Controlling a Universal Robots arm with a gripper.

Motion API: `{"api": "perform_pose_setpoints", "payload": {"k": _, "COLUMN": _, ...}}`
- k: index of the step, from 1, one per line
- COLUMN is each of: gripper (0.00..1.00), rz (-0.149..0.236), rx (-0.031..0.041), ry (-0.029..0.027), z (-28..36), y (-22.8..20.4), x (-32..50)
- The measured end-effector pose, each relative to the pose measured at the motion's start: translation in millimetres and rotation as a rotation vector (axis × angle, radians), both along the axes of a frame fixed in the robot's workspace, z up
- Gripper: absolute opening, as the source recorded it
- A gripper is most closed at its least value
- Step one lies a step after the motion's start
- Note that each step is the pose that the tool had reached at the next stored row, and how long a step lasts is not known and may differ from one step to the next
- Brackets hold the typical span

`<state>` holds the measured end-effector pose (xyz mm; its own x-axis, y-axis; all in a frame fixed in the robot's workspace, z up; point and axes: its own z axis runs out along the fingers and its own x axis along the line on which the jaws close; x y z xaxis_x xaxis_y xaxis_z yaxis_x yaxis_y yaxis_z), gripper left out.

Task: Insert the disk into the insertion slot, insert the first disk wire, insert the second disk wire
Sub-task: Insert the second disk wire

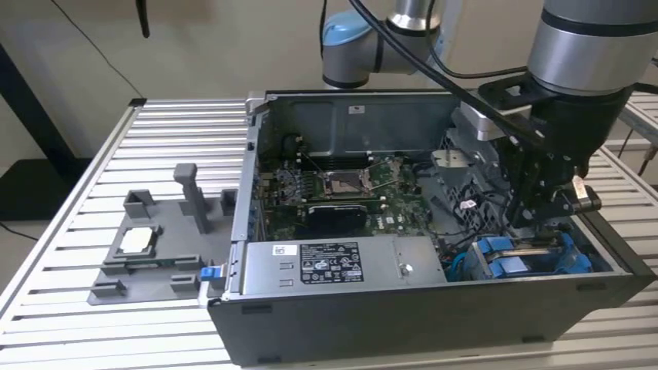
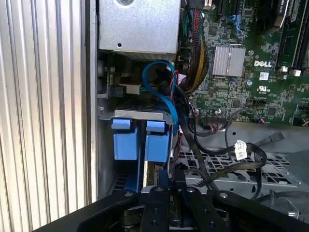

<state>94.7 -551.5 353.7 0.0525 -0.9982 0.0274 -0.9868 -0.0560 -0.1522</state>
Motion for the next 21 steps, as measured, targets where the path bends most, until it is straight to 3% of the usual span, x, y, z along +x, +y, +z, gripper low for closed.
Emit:
{"api": "perform_pose_setpoints", "payload": {"k": 4, "gripper": 0.16, "rz": 0.0, "rx": 0.0027, "ry": 0.0017, "z": 0.0, "y": -0.5, "x": 0.5}}
{"api": "perform_pose_setpoints", "payload": {"k": 8, "gripper": 0.16, "rz": 0.0, "rx": 0.0101, "ry": 0.0223, "z": -0.4, "y": -2.1, "x": 3.6}}
{"api": "perform_pose_setpoints", "payload": {"k": 10, "gripper": 0.16, "rz": 0.0, "rx": 0.0156, "ry": 0.0299, "z": -0.8, "y": -3.0, "x": 5.6}}
{"api": "perform_pose_setpoints", "payload": {"k": 15, "gripper": 0.16, "rz": 0.0, "rx": 0.0421, "ry": 0.04, "z": -2.1, "y": -5.6, "x": 10.5}}
{"api": "perform_pose_setpoints", "payload": {"k": 17, "gripper": 0.16, "rz": 0.0, "rx": 0.0463, "ry": 0.0428, "z": -2.5, "y": -7.5, "x": 12.5}}
{"api": "perform_pose_setpoints", "payload": {"k": 21, "gripper": 0.16, "rz": -0.003, "rx": 0.047, "ry": 0.0499, "z": -3.3, "y": -11.6, "x": 14.1}}
